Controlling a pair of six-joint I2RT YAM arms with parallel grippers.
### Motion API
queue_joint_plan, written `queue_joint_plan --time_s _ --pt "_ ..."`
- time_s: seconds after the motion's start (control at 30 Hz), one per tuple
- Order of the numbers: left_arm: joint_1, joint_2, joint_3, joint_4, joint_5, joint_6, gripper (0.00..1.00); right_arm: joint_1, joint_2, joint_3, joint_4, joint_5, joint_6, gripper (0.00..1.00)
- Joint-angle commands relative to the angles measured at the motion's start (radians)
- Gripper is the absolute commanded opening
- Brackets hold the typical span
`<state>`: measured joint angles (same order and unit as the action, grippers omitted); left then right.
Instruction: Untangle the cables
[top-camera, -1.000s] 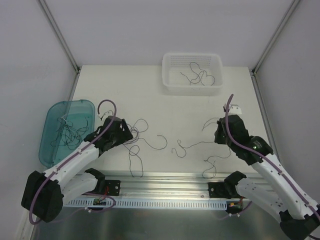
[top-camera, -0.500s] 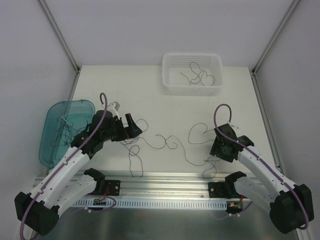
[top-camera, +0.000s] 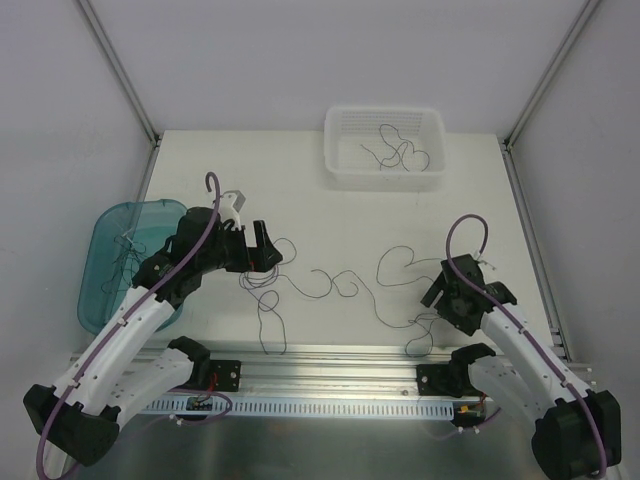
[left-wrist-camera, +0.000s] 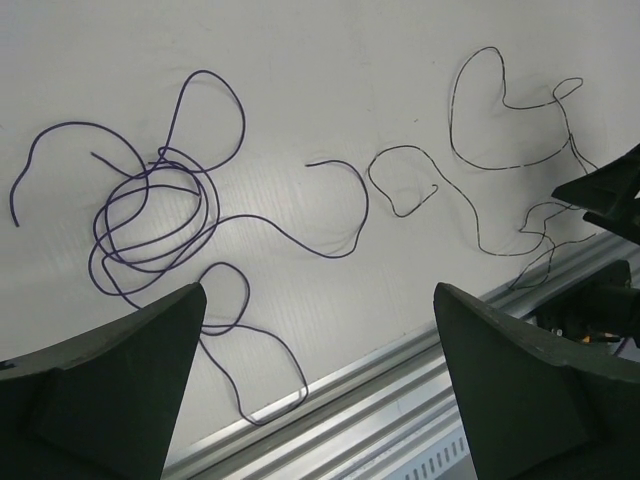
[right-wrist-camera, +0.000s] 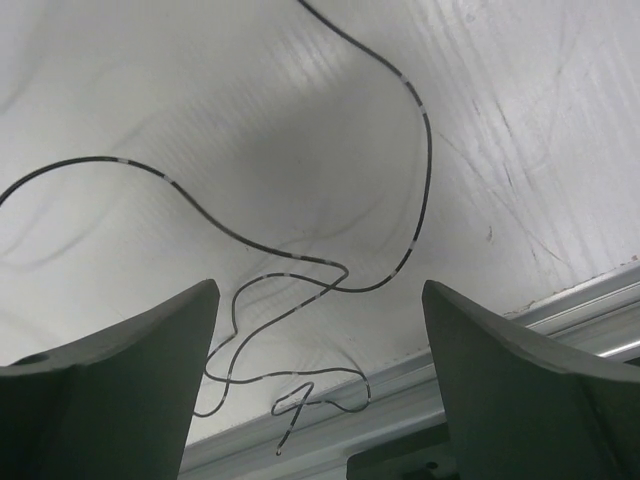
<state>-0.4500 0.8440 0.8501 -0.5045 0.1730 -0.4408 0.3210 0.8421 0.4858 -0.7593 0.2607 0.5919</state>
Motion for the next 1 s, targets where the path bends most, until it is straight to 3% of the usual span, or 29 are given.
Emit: queue_joint_plan --time_s 0.0,0.2,0.27,0.37,0.47,0.5,0.6,0.8,0.97 --pt "0.008 -0.009 0.017 -0.011 -0.039 0.094 0.99 -0.033 -0.021 -0.027 0.018 0.006 0.040 0.86" --pt "0.007 -0.046 -0.046 -0.002 -0.035 0.076 0.99 -0.046 0.025 -0.056 0.087 -0.012 0.066 0.74" --pt "0.007 -0.060 -0.069 0.004 -0.015 0.063 0.99 -0.048 0.043 -0.065 0.109 -0.020 0.066 0.65" --pt "0.007 -0.082 -0.094 0.014 0.014 0.044 0.99 -0.048 0.057 -0.072 0.146 -0.020 0.062 0.50" --pt "0.007 -0.086 -0.115 0.021 0.045 0.025 0.99 -0.048 0.063 -0.053 0.164 0.000 0.030 0.30" --pt "0.007 -0.086 -0.121 0.026 0.052 0.014 0.99 -0.048 0.057 -0.047 0.166 0.008 0.016 0.17" --pt "0.007 -0.086 -0.135 0.035 0.074 0.001 0.99 -0.048 0.010 0.014 0.146 0.048 -0.064 0.01" --pt "0.007 -0.097 -0.140 0.047 0.086 -0.018 0.99 -0.048 -0.086 0.327 0.103 0.026 -0.308 0.01" --pt "0.005 -0.086 -0.089 0.060 0.135 -0.018 0.99 -0.045 -0.017 0.609 0.084 -0.232 -0.549 0.01"
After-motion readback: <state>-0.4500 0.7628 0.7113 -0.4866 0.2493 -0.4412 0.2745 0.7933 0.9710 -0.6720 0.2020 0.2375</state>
